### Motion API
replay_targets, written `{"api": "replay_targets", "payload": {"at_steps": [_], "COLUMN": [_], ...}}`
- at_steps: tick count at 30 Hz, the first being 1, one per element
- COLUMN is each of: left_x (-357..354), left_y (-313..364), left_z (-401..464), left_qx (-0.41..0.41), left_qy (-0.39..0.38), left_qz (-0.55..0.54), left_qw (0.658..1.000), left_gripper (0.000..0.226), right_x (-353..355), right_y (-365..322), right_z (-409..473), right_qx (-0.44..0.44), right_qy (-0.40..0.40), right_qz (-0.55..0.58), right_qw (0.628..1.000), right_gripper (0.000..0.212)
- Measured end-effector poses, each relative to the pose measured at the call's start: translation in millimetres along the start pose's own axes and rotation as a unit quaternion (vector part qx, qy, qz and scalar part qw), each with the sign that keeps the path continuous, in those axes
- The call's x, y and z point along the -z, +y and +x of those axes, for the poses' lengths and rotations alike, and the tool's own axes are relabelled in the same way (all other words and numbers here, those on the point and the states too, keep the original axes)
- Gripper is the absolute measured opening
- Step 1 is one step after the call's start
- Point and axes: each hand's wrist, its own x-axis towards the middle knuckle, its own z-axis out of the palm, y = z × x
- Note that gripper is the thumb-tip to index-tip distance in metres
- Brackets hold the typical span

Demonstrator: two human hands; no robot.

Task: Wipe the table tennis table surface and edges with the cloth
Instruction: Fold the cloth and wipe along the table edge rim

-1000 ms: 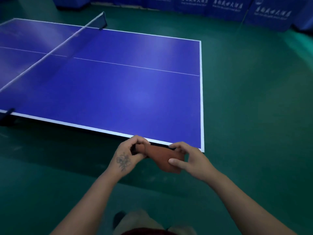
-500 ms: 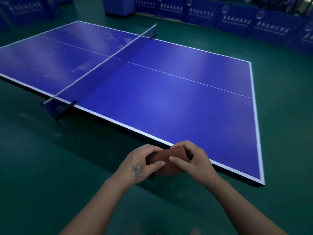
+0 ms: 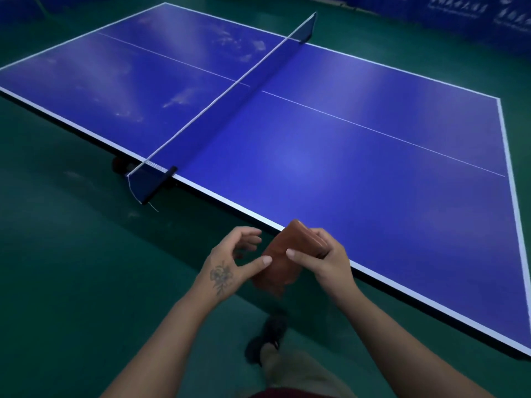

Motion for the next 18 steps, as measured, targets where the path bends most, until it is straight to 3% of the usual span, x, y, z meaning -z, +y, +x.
{"api": "replay_targets", "payload": {"at_steps": [9,18], "left_x": [75,141], "left_y": [-48,-74], "left_z": [88,168], "left_qx": [0.088,0.138], "left_qy": [0.048,0.059], "left_qz": [0.031,0.053], "left_qw": [0.995,0.987], "left_gripper": [0.052,0.054], "right_x": [-38,-102], "right_y": [28,39], "right_z": [147,267], "right_qx": [-0.059,-0.102], "right_qy": [0.017,-0.024], "right_qz": [0.008,-0.01], "right_qw": [0.998,0.994], "right_gripper": [0.033,0.034]}}
